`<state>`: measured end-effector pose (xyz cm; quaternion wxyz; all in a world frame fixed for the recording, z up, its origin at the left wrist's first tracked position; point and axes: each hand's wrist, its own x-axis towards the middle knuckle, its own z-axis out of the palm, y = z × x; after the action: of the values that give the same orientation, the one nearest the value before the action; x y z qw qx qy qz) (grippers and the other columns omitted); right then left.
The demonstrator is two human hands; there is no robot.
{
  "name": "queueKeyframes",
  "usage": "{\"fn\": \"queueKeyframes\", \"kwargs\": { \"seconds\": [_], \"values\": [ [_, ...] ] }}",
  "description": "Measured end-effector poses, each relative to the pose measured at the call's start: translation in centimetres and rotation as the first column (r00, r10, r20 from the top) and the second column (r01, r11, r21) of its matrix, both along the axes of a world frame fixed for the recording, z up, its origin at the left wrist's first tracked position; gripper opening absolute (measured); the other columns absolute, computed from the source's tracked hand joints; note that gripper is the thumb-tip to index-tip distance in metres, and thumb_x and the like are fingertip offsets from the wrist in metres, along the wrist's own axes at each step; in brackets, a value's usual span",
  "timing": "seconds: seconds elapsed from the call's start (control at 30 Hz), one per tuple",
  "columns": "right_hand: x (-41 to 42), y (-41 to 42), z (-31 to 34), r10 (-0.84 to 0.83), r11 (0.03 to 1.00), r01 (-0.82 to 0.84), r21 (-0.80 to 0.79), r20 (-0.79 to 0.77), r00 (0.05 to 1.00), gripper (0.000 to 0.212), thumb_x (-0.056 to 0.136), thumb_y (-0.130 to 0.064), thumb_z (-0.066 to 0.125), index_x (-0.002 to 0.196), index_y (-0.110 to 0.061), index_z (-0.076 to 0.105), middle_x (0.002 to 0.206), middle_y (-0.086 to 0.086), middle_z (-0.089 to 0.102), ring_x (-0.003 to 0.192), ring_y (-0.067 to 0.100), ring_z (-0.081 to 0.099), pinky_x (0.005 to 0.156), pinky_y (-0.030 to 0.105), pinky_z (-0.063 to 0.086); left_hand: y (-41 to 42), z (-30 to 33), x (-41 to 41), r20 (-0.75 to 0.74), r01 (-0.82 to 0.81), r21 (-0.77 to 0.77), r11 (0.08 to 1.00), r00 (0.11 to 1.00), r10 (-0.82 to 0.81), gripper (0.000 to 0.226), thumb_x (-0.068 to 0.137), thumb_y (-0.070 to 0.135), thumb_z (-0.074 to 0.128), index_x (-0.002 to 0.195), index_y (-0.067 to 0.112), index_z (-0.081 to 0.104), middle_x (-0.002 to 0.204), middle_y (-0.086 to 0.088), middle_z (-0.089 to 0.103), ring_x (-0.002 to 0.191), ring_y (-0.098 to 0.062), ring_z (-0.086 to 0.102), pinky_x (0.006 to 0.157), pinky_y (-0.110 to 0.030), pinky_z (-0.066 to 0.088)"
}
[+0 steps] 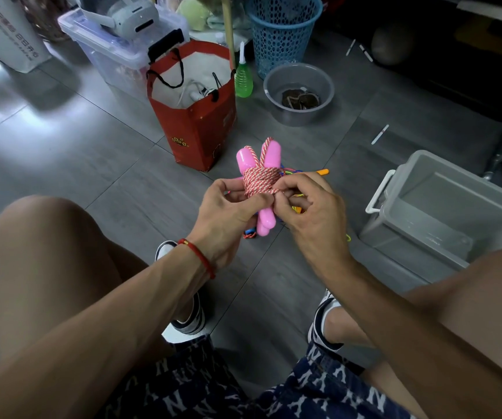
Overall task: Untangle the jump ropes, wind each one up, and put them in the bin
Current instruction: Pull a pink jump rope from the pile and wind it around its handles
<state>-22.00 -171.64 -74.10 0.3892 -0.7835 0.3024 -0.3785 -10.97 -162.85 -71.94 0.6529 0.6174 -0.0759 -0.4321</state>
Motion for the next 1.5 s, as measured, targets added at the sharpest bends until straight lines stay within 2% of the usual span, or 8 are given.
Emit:
{"fn": "queueKeyframes", "kwargs": {
  "seconds": [0.2, 0.43, 0.63, 0.93, 1.1, 1.23, 1.33, 1.5],
  "values": [
    [-0.2, 0.4, -0.1, -0.033, 0.983, 0.024, 0.18, 0.049, 0.998, 0.011, 0.087, -0.005, 0.075, 0.097, -0.009, 0.077, 0.105, 0.003, 0.064, 0.082, 0.013, 0.07, 0.076, 0.032, 0.062, 0.1, -0.2, 0.0, -0.034, 0.016, -0.029, 0.999, 0.999, -0.017, 0.028, 0.087, -0.003, 0.071, 0.11, -0.001, 0.055, 0.086, -0.019, 0.074, 0.073, -0.03, 0.069, 0.071, -0.043, 0.061],
    [0.0, 0.5, 0.1, -0.118, 0.947, 0.101, 0.305, 0.037, 0.992, 0.019, 0.084, -0.001, 0.072, 0.099, -0.011, 0.077, 0.087, -0.003, 0.077, 0.076, 0.009, 0.074, 0.078, 0.034, 0.062, -0.1, -0.7, -0.6, -0.006, -0.033, -0.023, 0.999, 0.999, 0.032, 0.057, 0.078, 0.003, 0.082, 0.123, -0.01, 0.048, 0.096, -0.026, 0.073, 0.075, -0.034, 0.071, 0.076, -0.049, 0.059],
    [0.1, 0.3, -0.3, -0.075, 0.934, 0.05, 0.354, 0.055, 0.996, 0.013, 0.085, 0.0, 0.071, 0.095, -0.008, 0.072, 0.086, 0.001, 0.074, 0.076, 0.012, 0.073, 0.074, 0.027, 0.059, -0.2, -1.1, -0.1, 0.111, -0.062, 0.001, 0.998, 0.992, 0.061, 0.065, 0.062, 0.017, 0.09, 0.115, 0.002, 0.056, 0.108, -0.02, 0.072, 0.101, -0.04, 0.07, 0.088, -0.058, 0.057],
    [0.1, -0.5, 0.5, 0.074, 0.959, -0.082, 0.27, 0.039, 0.996, 0.022, 0.087, 0.0, 0.068, 0.088, -0.022, 0.066, 0.101, 0.004, 0.059, 0.08, 0.009, 0.061, 0.073, 0.018, 0.052, -0.1, -0.7, 0.5, 0.087, -0.017, -0.043, 0.999, 0.996, 0.02, 0.057, 0.074, 0.01, 0.084, 0.121, 0.0, 0.053, 0.099, -0.02, 0.075, 0.082, -0.03, 0.074, 0.08, -0.051, 0.061],
    [0.0, -1.2, 0.5, 0.121, 0.968, -0.111, 0.224, -0.028, 0.992, 0.026, 0.086, -0.009, 0.067, 0.086, -0.035, 0.064, 0.105, 0.004, 0.057, 0.088, 0.013, 0.061, 0.087, 0.027, 0.052, 0.2, -0.7, 1.3, 0.16, 0.046, -0.036, 0.998, 0.986, -0.039, 0.047, 0.083, 0.004, 0.078, 0.123, 0.001, 0.055, 0.105, -0.018, 0.074, 0.088, -0.029, 0.074, 0.081, -0.046, 0.061],
    [0.0, -1.1, 0.3, 0.108, 0.957, -0.101, 0.272, -0.011, 0.994, 0.016, 0.082, -0.017, 0.068, 0.082, -0.033, 0.067, 0.104, 0.006, 0.058, 0.076, 0.025, 0.067, 0.073, 0.037, 0.058, 0.2, -0.7, 1.6, 0.256, 0.177, -0.021, 0.984, 0.952, -0.166, 0.061, 0.073, 0.015, 0.083, 0.128, 0.006, 0.058, 0.118, -0.012, 0.071, 0.111, -0.033, 0.068, 0.096, -0.053, 0.055],
    [-0.3, -1.6, 0.5, 0.18, 0.941, -0.164, 0.295, -0.027, 0.983, 0.022, 0.087, -0.006, 0.07, 0.083, -0.028, 0.067, 0.106, 0.006, 0.054, 0.077, 0.026, 0.067, 0.065, 0.025, 0.056, 0.3, -0.9, 1.7, 0.297, 0.241, -0.007, 0.97, 0.927, -0.229, 0.064, 0.079, -0.004, 0.077, 0.137, 0.007, 0.052, 0.12, -0.012, 0.071, 0.107, -0.028, 0.07, 0.096, -0.049, 0.055],
    [-0.8, -2.0, 0.9, 0.273, 0.955, -0.256, 0.149, -0.104, 0.957, 0.015, 0.088, 0.003, 0.068, 0.095, -0.01, 0.071, 0.104, -0.001, 0.051, 0.09, 0.003, 0.061, 0.084, 0.022, 0.056, 0.4, -1.2, 1.5, 0.385, 0.241, 0.016, 0.97, 0.894, -0.229, 0.066, 0.082, 0.002, 0.077, 0.141, 0.01, 0.049, 0.117, -0.011, 0.072, 0.104, -0.03, 0.071, 0.091, -0.041, 0.058]
  ]
}}
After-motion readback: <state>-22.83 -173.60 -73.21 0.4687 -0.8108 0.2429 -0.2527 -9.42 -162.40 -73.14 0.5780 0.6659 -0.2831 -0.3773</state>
